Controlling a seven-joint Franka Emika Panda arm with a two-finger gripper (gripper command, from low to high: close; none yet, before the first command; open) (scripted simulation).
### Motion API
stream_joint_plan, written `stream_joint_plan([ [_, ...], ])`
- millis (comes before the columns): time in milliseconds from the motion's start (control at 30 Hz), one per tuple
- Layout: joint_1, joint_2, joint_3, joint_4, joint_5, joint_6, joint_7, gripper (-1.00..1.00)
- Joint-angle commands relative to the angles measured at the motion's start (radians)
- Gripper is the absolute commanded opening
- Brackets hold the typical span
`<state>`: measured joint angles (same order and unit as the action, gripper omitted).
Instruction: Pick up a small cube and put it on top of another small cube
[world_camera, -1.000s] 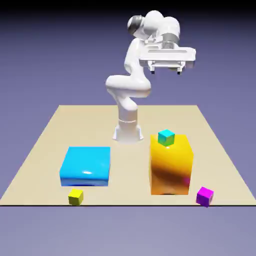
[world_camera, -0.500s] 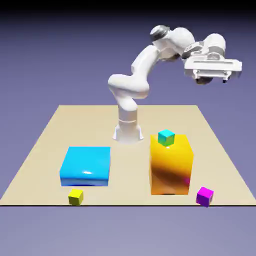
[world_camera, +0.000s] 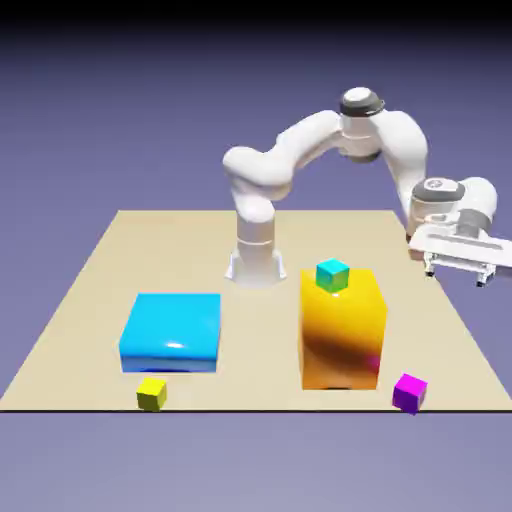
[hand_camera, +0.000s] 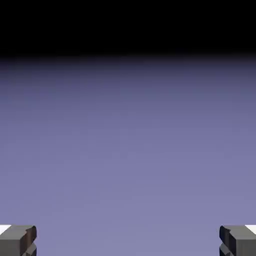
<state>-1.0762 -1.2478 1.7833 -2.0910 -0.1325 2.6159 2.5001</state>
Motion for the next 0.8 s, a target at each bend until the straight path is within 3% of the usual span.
stream_joint_plan([
  [0, -0.022, -0.014, 0.036, 0.015, -0.003, -0.009, 0.036, 0.00],
  [267, -0.167, -0.104, 0.273, 0.110, -0.020, -0.064, 0.269, 0.00],
  [400, -0.281, -0.194, 0.303, 0.172, -0.013, 0.015, 0.293, 0.00],
  [433, -0.281, -0.194, 0.303, 0.172, -0.013, 0.015, 0.293, -1.00],
  [567, -0.172, -0.108, 0.274, 0.113, -0.020, -0.061, 0.270, -1.00],
  [767, 0.016, 0.108, 0.064, -0.017, -0.118, -0.309, 0.260, -1.00],
])
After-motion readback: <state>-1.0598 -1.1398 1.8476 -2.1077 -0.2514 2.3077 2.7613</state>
